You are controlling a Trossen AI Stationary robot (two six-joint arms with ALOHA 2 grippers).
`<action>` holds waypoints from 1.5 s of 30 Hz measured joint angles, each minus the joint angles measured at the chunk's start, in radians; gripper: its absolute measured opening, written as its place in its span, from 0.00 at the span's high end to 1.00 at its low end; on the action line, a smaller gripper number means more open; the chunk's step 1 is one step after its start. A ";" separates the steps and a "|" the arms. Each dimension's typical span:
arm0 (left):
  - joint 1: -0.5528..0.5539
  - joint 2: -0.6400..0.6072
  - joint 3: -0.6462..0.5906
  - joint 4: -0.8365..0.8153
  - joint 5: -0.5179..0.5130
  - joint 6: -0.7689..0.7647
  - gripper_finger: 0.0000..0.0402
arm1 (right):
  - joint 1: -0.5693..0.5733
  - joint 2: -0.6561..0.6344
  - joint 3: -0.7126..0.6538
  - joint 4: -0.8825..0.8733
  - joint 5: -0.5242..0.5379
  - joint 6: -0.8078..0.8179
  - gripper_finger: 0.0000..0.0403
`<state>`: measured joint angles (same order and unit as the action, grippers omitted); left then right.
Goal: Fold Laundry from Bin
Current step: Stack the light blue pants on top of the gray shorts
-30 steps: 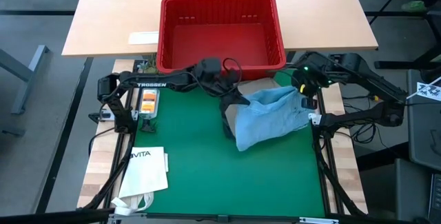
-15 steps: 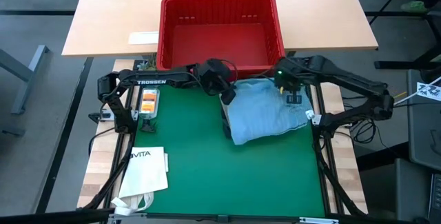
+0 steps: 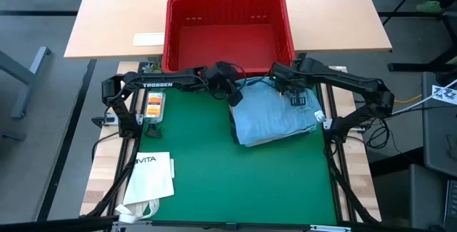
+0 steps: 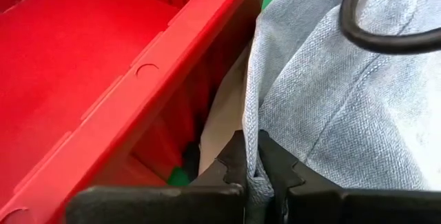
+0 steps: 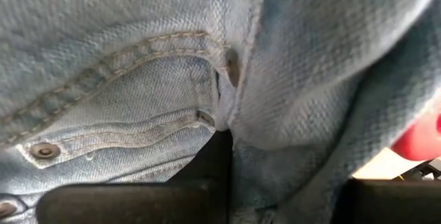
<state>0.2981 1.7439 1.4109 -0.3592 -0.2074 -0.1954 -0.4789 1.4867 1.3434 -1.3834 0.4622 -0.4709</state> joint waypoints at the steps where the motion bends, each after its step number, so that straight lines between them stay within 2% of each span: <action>1: 0.000 0.000 0.000 0.000 0.000 0.000 0.98 | 0.000 0.002 0.000 0.000 0.000 0.000 0.86; 13: 0.001 0.000 0.000 0.004 -0.004 0.049 0.80 | 0.001 0.002 -0.001 -0.004 -0.001 -0.032 0.85; 17: 0.001 0.000 0.000 0.004 -0.058 0.049 0.75 | 0.001 0.002 -0.001 -0.004 0.000 -0.032 0.78; 23: 0.001 -0.003 0.000 0.033 -0.105 0.102 0.74 | 0.001 0.002 -0.001 -0.004 0.008 -0.039 0.60; 28: -0.005 -0.019 0.000 0.097 -0.098 0.149 0.74 | 0.001 0.003 0.032 -0.075 0.039 -0.066 0.52; 34: -0.022 -0.026 0.002 0.114 -0.093 0.156 0.74 | 0.001 0.002 0.121 -0.171 0.128 -0.059 0.51; 45: -0.092 -0.027 0.002 0.215 -0.089 0.233 0.74 | 0.001 -0.068 0.249 -0.187 0.122 -0.044 0.52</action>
<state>0.2066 1.7169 1.4132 -0.1440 -0.2959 0.0376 -0.4782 1.4189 1.5921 -1.5703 0.5838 -0.5147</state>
